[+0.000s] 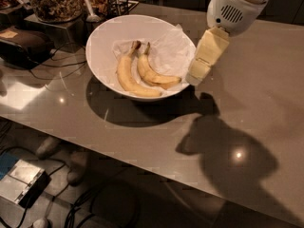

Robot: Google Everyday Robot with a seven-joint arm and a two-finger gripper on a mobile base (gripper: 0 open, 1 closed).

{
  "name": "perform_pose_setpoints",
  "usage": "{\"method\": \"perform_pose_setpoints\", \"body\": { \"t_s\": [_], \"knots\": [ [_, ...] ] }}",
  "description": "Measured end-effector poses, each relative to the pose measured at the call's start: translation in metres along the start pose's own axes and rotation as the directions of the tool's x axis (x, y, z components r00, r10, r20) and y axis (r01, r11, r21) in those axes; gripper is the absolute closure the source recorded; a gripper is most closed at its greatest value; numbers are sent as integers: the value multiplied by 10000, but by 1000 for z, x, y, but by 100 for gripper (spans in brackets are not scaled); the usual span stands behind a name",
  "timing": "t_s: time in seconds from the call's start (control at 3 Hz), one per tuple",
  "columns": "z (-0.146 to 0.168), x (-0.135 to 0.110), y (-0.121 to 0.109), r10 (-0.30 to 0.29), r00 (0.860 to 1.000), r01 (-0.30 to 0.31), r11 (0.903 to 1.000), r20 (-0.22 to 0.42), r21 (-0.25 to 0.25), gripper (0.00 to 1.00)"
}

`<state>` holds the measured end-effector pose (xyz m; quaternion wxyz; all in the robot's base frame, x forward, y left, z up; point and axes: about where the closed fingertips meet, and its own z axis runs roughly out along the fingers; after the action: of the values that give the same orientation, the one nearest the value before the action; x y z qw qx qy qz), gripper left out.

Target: Pick banana from white bowl

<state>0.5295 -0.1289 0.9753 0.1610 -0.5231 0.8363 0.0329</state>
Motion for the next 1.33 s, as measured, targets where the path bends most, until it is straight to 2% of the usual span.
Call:
{"method": "perform_pose_setpoints", "body": {
  "t_s": [0.67, 1.33],
  "knots": [
    [23, -48, 0, 843, 9958, -839, 9964, -344, 132, 0],
    [42, -75, -14, 1224, 9899, -1201, 9921, -711, 355, 3]
  ]
}}
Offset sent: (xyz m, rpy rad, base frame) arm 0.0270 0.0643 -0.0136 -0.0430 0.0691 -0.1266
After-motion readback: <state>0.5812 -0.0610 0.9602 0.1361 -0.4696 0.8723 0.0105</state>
